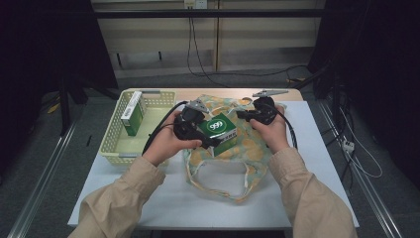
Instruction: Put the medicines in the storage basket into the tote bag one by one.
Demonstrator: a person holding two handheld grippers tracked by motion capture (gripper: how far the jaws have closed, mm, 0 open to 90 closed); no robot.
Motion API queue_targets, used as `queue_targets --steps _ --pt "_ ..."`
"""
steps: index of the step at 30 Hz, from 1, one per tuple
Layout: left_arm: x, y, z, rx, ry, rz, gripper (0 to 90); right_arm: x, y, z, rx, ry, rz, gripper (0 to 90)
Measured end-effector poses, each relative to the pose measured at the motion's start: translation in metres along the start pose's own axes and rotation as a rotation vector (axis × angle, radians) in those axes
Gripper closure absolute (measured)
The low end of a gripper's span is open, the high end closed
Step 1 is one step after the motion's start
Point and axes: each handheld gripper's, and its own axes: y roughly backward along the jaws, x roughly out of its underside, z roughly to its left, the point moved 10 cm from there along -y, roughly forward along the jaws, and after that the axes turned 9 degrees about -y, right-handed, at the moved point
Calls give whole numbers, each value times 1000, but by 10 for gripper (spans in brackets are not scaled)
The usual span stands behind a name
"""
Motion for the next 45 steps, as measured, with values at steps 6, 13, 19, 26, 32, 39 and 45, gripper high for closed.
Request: queue_targets --steps 6,13,19,26,32,39,45 --pt "8 -23 1 2 19 21 163 -3 2 3 -4 4 -7 892" --pt "14 -47 5 -5 49 36 163 -3 5 3 -9 0 -12 892" --pt "12 -59 7 -21 74 15 163 -3 6 3 -12 0 -12 893" --pt "12 -73 5 -27 59 21 162 -4 7 4 -12 -8 -23 892" --pt "6 -79 -4 -1 45 8 162 -4 11 3 -8 -3 -23 892" --pt "13 -91 -10 14 43 60 161 -5 14 2 -7 -5 -25 892" --pt "18 -100 11 -44 74 60 161 -3 12 5 -11 0 -18 892"
